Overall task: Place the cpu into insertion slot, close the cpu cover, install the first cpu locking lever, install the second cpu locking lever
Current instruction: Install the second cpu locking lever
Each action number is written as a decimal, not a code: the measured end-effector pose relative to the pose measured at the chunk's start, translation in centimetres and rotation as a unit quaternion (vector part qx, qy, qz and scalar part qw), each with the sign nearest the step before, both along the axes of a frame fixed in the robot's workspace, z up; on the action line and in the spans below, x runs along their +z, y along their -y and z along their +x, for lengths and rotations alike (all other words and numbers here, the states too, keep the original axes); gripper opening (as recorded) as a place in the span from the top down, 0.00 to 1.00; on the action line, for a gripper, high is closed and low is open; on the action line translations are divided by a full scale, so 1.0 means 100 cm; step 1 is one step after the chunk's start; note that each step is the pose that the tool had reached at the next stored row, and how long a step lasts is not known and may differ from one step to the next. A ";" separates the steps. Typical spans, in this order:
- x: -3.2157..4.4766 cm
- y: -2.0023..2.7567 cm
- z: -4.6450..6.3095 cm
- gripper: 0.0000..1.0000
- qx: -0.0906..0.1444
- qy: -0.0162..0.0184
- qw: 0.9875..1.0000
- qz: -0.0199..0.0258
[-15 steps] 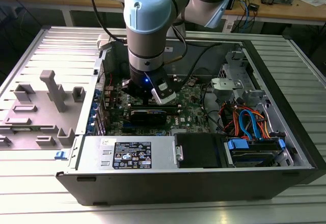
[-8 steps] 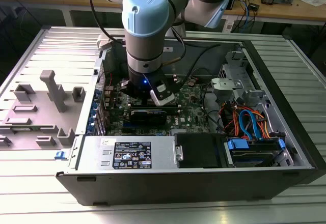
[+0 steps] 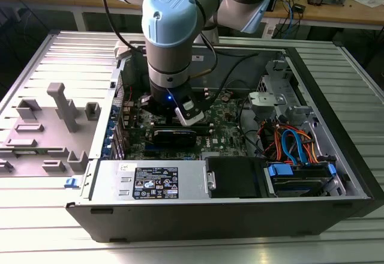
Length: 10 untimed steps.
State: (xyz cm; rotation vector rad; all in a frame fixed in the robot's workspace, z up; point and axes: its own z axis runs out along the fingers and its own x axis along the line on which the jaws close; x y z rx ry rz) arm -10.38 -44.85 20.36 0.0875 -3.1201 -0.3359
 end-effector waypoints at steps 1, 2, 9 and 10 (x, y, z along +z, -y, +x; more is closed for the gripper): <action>-0.0007 0.0000 -0.001 0.89 0.000 0.000 1.000 0.000; -0.0011 0.0000 -0.001 0.89 0.000 0.000 1.000 0.001; -0.0024 -0.0005 -0.002 0.89 0.000 0.000 1.000 0.010; -0.0025 -0.0005 -0.002 0.89 0.000 0.000 1.000 0.010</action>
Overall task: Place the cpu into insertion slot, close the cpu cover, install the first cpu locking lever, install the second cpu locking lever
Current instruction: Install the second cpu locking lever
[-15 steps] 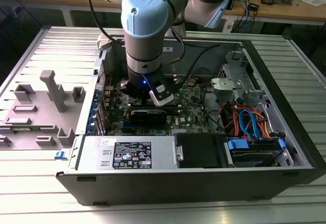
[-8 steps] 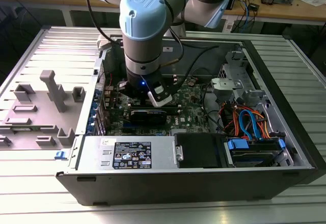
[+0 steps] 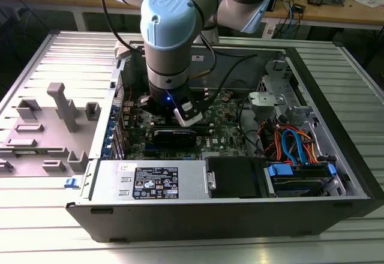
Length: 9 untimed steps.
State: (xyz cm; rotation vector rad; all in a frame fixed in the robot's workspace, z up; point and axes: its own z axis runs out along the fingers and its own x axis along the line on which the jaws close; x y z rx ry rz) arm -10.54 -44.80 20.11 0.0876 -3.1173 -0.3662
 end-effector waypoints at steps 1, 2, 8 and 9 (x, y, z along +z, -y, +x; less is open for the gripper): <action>-0.0002 -0.0002 0.000 0.89 0.000 0.000 1.000 0.000; -0.0009 -0.0007 0.000 0.89 0.000 0.000 1.000 0.000; -0.0020 -0.0012 -0.001 0.89 0.000 0.000 1.000 -0.007; -0.0021 -0.0014 -0.001 0.89 0.000 0.000 1.000 -0.013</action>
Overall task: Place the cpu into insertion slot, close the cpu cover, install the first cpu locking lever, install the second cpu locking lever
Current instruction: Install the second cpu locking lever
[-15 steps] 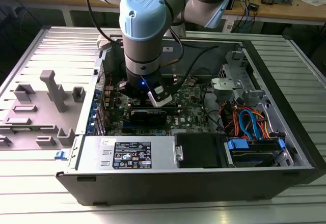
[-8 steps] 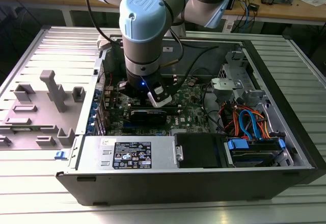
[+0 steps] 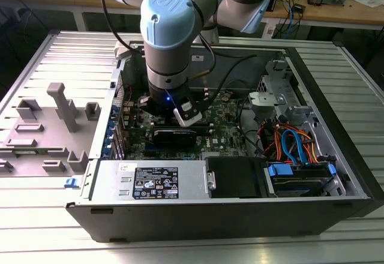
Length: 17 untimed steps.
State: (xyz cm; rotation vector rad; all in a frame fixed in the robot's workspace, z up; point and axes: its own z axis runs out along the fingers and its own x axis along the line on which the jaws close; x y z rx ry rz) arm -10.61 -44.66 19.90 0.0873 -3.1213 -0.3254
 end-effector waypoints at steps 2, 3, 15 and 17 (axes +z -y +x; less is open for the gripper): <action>0.0003 0.0004 0.000 0.89 0.000 0.000 1.000 -0.004; 0.0005 0.0004 0.000 0.89 0.000 0.000 1.000 -0.004; 0.0215 -0.0021 0.000 0.89 0.000 0.000 1.000 -0.004; 0.0221 -0.0021 0.000 0.89 0.000 0.000 1.000 -0.004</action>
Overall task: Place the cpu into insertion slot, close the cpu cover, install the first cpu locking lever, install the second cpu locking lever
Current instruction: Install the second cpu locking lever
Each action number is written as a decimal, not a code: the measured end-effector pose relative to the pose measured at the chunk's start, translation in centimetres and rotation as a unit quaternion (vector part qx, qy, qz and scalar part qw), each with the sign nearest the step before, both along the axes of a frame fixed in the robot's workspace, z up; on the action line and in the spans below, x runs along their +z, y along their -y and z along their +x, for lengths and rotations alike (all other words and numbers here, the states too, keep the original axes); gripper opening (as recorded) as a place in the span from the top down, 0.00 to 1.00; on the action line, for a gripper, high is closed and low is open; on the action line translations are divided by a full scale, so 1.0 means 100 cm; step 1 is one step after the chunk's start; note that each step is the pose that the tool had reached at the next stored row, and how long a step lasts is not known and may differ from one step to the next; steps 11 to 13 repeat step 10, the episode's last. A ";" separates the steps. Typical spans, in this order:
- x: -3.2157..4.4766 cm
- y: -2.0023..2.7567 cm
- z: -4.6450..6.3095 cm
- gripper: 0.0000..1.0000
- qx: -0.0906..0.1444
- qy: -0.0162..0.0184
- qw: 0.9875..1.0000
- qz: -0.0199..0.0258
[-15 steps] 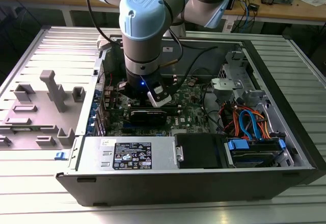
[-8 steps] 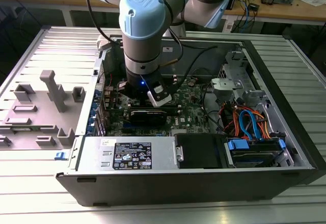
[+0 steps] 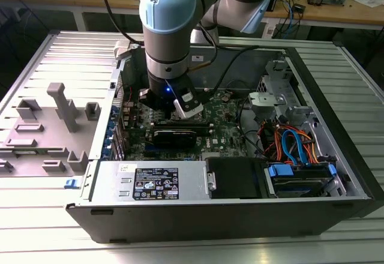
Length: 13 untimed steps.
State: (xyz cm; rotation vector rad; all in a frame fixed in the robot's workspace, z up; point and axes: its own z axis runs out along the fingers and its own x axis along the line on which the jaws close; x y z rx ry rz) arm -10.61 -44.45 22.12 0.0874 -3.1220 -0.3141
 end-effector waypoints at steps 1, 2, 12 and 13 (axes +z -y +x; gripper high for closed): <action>0.0000 0.0000 0.000 0.89 0.000 0.000 1.000 0.000; 0.0000 0.0000 0.000 0.89 0.000 0.000 1.000 0.000; 0.0001 0.0000 0.001 0.89 0.000 0.000 1.000 0.000; 0.0001 0.0000 0.001 0.89 0.000 0.000 1.000 0.000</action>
